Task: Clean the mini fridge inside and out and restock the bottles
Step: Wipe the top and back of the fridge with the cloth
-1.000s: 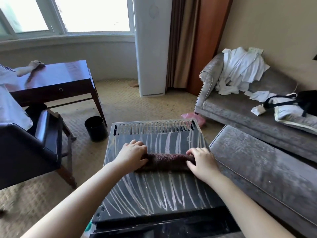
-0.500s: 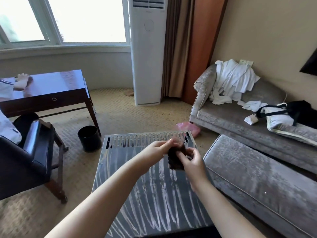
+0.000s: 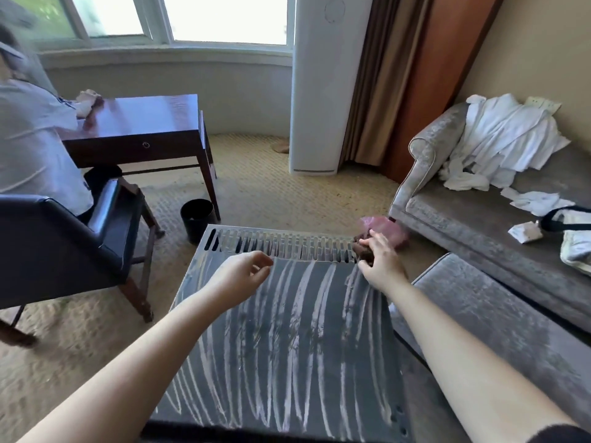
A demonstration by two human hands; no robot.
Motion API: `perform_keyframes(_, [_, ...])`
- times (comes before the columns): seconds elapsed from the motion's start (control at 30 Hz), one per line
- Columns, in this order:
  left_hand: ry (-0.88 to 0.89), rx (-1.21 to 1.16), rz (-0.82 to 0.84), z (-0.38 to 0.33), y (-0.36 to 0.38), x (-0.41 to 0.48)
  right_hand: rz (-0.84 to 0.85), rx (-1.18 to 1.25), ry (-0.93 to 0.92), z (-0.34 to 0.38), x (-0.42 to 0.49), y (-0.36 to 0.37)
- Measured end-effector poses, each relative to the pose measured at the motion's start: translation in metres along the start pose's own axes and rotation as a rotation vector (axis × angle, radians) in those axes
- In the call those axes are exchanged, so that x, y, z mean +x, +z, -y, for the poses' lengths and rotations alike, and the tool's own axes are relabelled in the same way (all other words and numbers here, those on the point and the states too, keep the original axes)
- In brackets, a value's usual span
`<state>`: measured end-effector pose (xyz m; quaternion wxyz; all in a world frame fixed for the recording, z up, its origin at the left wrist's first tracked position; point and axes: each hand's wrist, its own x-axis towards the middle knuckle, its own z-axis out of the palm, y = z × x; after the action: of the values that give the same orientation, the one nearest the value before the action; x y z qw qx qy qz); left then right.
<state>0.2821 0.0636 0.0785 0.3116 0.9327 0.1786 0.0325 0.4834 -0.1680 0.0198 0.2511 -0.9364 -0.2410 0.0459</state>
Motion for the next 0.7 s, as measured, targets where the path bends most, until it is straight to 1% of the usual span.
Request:
perform_keyframes(0.07, [0.005,-0.003,0.003,-0.008,0.011,0.004,0.025,0.022,-0.022,-0.001,-0.012,0.007])
perform_keyframes(0.2, [0.035,0.028,0.007,-0.028,0.033,0.014,-0.1,0.055,-0.123,-0.012,-0.051,0.007])
perform_keyframes(0.23, [0.042,0.033,0.009,-0.033,0.037,0.017,-0.107,0.063,-0.13,-0.016,-0.052,0.005])
perform_keyframes(0.3, [0.048,0.034,0.014,-0.04,0.046,0.019,-0.096,0.08,-0.112,-0.017,-0.036,-0.002])
perform_keyframes(0.5, [0.048,0.079,-0.023,-0.05,0.06,0.016,0.033,0.04,0.037,-0.003,0.045,-0.01])
perform_keyframes(0.53, [0.044,0.087,-0.03,-0.05,0.06,0.015,0.049,0.036,0.021,-0.003,0.047,-0.011])
perform_keyframes(0.6, [0.035,0.111,-0.042,-0.048,0.06,0.016,0.046,0.042,-0.065,-0.005,0.036,-0.012])
perform_keyframes(0.7, [0.017,0.144,-0.051,-0.046,0.061,0.019,0.018,0.064,-0.198,-0.012,-0.018,-0.011])
